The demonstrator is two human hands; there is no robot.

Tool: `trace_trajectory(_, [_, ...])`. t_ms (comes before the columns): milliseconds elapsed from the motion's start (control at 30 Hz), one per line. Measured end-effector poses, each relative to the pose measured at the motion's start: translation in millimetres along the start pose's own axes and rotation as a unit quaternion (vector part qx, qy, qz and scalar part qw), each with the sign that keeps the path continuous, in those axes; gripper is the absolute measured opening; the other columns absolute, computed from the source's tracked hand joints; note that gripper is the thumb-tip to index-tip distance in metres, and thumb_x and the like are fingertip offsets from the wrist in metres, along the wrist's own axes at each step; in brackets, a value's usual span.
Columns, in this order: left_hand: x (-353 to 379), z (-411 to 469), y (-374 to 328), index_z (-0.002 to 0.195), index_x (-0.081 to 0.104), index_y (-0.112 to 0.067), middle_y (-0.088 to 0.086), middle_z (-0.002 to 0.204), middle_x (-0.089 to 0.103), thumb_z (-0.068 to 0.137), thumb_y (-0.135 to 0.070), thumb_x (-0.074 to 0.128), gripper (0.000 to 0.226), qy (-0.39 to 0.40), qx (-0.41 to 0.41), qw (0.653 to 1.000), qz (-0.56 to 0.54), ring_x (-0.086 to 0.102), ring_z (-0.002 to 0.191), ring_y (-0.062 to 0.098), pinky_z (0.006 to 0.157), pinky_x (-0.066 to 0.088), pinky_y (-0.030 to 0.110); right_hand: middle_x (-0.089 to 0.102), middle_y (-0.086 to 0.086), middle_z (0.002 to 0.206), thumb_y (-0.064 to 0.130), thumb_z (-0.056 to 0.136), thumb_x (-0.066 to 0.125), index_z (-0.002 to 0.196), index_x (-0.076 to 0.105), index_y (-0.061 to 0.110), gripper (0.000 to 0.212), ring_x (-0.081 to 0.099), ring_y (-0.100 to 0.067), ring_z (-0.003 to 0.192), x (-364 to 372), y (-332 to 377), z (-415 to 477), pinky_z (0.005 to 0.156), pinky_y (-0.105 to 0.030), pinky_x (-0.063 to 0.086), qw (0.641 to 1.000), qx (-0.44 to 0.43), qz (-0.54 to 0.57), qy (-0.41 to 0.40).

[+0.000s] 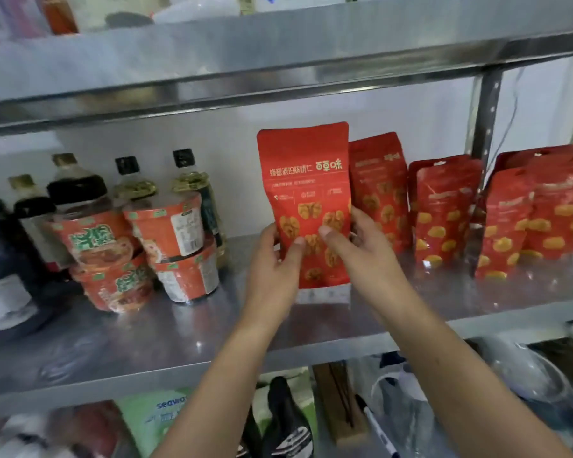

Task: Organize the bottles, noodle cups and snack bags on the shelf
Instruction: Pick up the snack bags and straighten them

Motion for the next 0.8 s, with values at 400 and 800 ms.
trace_trajectory(400, [-76,-1,46,0.135,0.038,-0.032,-0.012,0.129,0.058,0.072,-0.049,0.076,0.076,0.005,-0.076,0.995,-0.060,0.061,0.114,0.000,0.083,0.053,0.018,0.062,0.009,0.125,0.024,0.088,0.074,0.148,0.031,0.029,0.074,0.067,0.007,0.098,47,-51,-21,0.071,-0.018,0.057,0.994,0.078,0.077,-0.011])
trace_trajectory(800, [-68,17,46,0.105,0.069,-0.022,0.003,0.101,0.078,0.087,-0.025,0.076,0.020,0.008,-0.123,0.977,-0.171,0.075,0.092,0.020,0.083,0.061,0.040,0.077,0.008,0.102,0.029,0.088,0.075,0.115,0.063,0.027,0.029,0.075,-0.013,0.091,83,-34,-13,0.078,-0.033,0.061,0.996,0.070,0.056,0.024])
Point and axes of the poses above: each hand's wrist, its own z-axis towards the middle knuckle, its own x-axis out of the palm, y = z × x, the point moved 10 cm from there along z, towards the middle knuckle
